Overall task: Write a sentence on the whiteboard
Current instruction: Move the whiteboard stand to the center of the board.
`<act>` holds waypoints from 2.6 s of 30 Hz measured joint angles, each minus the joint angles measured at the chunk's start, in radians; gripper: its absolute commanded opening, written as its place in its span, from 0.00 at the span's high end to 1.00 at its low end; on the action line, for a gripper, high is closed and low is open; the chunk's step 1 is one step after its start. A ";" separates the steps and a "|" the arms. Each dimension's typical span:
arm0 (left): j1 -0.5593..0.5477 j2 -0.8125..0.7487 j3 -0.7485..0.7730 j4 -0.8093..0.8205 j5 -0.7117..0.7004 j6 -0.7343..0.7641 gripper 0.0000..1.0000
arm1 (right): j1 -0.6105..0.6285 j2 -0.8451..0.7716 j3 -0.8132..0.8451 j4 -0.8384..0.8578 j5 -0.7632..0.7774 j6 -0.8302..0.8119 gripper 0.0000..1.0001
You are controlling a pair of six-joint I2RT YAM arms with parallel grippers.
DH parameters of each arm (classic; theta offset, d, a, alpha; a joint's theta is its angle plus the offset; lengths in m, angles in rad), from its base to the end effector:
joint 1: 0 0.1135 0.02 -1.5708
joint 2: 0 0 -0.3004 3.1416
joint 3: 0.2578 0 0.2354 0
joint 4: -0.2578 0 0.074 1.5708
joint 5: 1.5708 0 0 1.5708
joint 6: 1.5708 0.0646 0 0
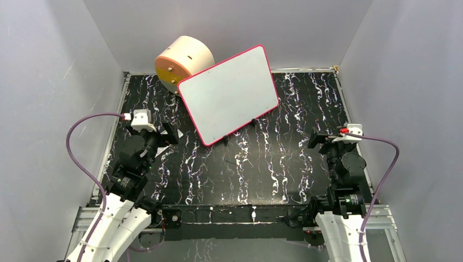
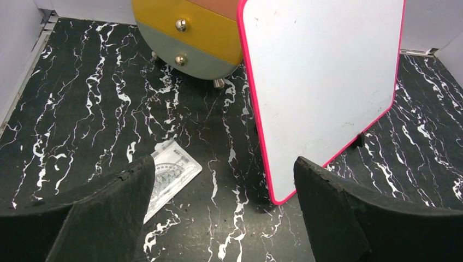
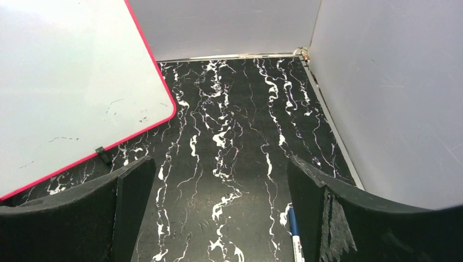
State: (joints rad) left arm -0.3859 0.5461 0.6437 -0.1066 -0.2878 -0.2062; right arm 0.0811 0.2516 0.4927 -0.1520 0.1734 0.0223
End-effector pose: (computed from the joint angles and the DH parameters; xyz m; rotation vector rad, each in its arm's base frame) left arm 0.1180 -0.0281 0.3502 -0.0836 1.5821 -0.2361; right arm 0.0735 -0.0052 0.3132 0.0969 1.4800 -0.0447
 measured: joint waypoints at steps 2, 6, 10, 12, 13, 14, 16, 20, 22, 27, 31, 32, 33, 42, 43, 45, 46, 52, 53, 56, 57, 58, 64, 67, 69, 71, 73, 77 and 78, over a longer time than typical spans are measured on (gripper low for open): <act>0.001 0.000 0.000 0.001 0.000 -0.003 0.05 | 0.000 0.006 0.002 -0.002 -0.013 0.000 0.01; 0.001 0.000 0.000 0.002 0.003 -0.008 0.05 | 0.000 0.031 0.018 -0.013 -0.053 0.000 0.01; 0.001 0.000 0.000 0.001 0.019 -0.016 0.05 | 0.000 0.081 0.061 -0.031 -0.103 0.003 0.01; 0.001 -0.001 0.000 0.001 0.034 -0.020 0.05 | 0.001 0.125 0.091 -0.033 -0.136 0.012 0.01; 0.001 -0.003 0.000 0.001 0.043 -0.022 0.05 | 0.001 0.145 0.102 -0.032 -0.152 0.019 0.01; 0.001 -0.007 0.000 0.001 0.050 -0.023 0.05 | 0.001 0.173 0.116 -0.031 -0.175 0.027 0.01; 0.001 -0.016 0.000 0.002 0.060 -0.027 0.05 | 0.001 0.232 0.135 -0.026 -0.220 0.037 0.01; 0.001 -0.043 0.000 0.002 0.061 -0.047 0.05 | 0.001 0.382 0.154 -0.005 -0.307 0.053 0.01; 0.001 -0.055 0.000 0.002 0.062 -0.058 0.05 | 0.002 0.444 0.154 0.006 -0.341 0.058 0.01; 0.003 -0.072 0.000 0.002 0.058 -0.080 0.05 | 0.006 0.613 0.152 0.059 -0.412 0.071 0.01; 0.004 -0.067 0.000 0.002 0.053 -0.093 0.05 | 0.034 0.736 0.153 0.119 -0.439 0.076 0.02; 0.004 -0.064 0.000 0.002 0.053 -0.093 0.05 | 0.050 0.772 0.153 0.133 -0.439 0.076 0.02; 0.005 -0.061 0.000 0.001 0.053 -0.093 0.05 | 0.066 0.802 0.153 0.144 -0.439 0.075 0.02; 0.005 -0.027 0.000 0.001 0.064 -0.081 0.05 | 0.230 1.109 0.231 0.244 -0.416 0.051 0.13; 0.005 -0.021 0.000 0.000 0.064 -0.080 0.05 | 0.245 1.144 0.246 0.259 -0.409 0.049 0.16; 0.005 -0.010 0.000 0.000 0.067 -0.078 0.05 | 0.270 1.211 0.276 0.283 -0.391 0.047 0.23; 0.005 -0.005 0.000 -0.002 0.068 -0.077 0.05 | 0.282 1.246 0.294 0.293 -0.378 0.044 0.26; 0.005 0.005 0.000 -0.008 0.066 -0.060 0.05 | 0.337 1.452 0.418 0.342 -0.308 0.019 0.40; 0.006 0.004 0.000 -0.008 0.064 -0.057 0.05 | 0.344 1.476 0.431 0.348 -0.294 0.015 0.42; 0.006 -0.004 0.000 -0.007 0.061 -0.051 0.05 | 0.361 1.524 0.455 0.360 -0.260 0.003 0.47; 0.006 -0.007 0.000 -0.007 0.060 -0.049 0.05 | 0.367 1.538 0.463 0.363 -0.249 0.000 0.49; 0.007 -0.011 0.000 -0.007 0.060 -0.047 0.05 | 0.371 1.551 0.471 0.365 -0.240 0.000 0.50; 0.007 -0.019 0.000 -0.006 0.059 -0.040 0.05 | 0.398 1.602 0.488 0.404 -0.192 -0.011 0.57; 0.007 -0.019 0.000 -0.006 0.059 -0.039 0.05 | 0.412 1.615 0.489 0.426 -0.167 -0.030 0.61; 0.007 -0.019 0.000 -0.006 0.059 -0.037 0.05 | 0.422 1.626 0.493 0.443 -0.149 -0.039 0.66; 0.007 -0.019 0.000 -0.006 0.059 -0.037 0.05 | 0.430 1.635 0.495 0.463 -0.134 -0.051 0.74; 0.007 -0.018 0.000 -0.006 0.059 -0.036 0.05 | 0.433 1.639 0.495 0.475 -0.123 -0.057 0.82; 0.007 -0.017 0.000 -0.006 0.060 -0.036 0.05 | 0.441 1.640 0.494 0.481 -0.119 -0.079 0.92; 0.007 -0.017 0.000 -0.006 0.060 -0.036 0.05 | 0.445 1.640 0.491 0.486 -0.116 -0.080 0.97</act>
State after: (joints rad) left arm -0.3786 0.5293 0.6437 -0.1127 -0.2279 -0.2420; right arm 0.5259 1.8915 0.9840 0.3340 0.0578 -0.0574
